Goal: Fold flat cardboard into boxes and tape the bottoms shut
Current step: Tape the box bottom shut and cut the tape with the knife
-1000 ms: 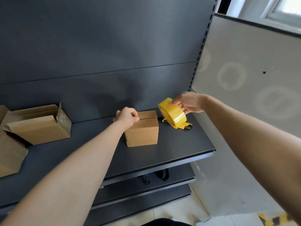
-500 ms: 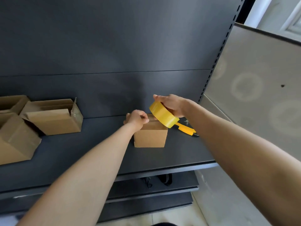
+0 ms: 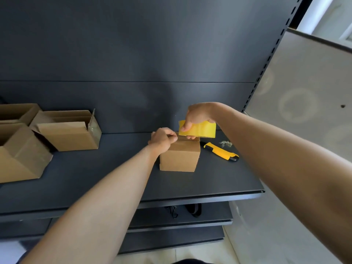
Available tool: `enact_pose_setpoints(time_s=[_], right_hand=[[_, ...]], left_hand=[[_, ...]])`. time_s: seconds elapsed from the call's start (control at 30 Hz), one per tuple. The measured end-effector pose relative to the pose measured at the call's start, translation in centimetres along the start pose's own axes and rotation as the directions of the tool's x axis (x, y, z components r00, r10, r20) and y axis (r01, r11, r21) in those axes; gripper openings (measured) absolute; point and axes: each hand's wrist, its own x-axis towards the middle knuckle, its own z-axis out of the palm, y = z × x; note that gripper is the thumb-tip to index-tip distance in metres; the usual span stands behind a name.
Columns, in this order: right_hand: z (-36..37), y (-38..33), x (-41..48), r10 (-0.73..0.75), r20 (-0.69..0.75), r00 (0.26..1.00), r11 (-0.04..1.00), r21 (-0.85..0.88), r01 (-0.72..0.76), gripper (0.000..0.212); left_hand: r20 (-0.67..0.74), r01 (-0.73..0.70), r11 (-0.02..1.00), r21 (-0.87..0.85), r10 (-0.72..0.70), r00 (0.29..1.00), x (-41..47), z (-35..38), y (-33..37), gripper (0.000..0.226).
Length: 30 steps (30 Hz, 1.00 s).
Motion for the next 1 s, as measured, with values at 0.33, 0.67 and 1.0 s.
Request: enact_pose_setpoints(time_s=[0.33, 0.67, 1.0], right_hand=[[0.9, -0.5, 1.0, 0.029, 0.024, 0.999, 0.959, -0.284, -0.021, 0.028], [-0.9, 0.2, 1.3, 0.044, 0.03, 0.999, 0.964, 0.262, -0.05, 0.017], [-0.7, -1.2, 1.5, 0.027, 0.062, 0.998, 0.978, 0.203, -0.039, 0.041]], left_hand=[[0.0, -0.007, 1.0, -0.027, 0.007, 1.0, -0.1, -0.7, -0.2, 0.006], [-0.009, 0.01, 1.0, -0.016, -0.01, 1.0, 0.3, -0.5, -0.5, 0.008], [0.112, 0.191, 0.94, -0.282, -0.166, 0.98, -0.3, -4.1, 2.3, 0.023]])
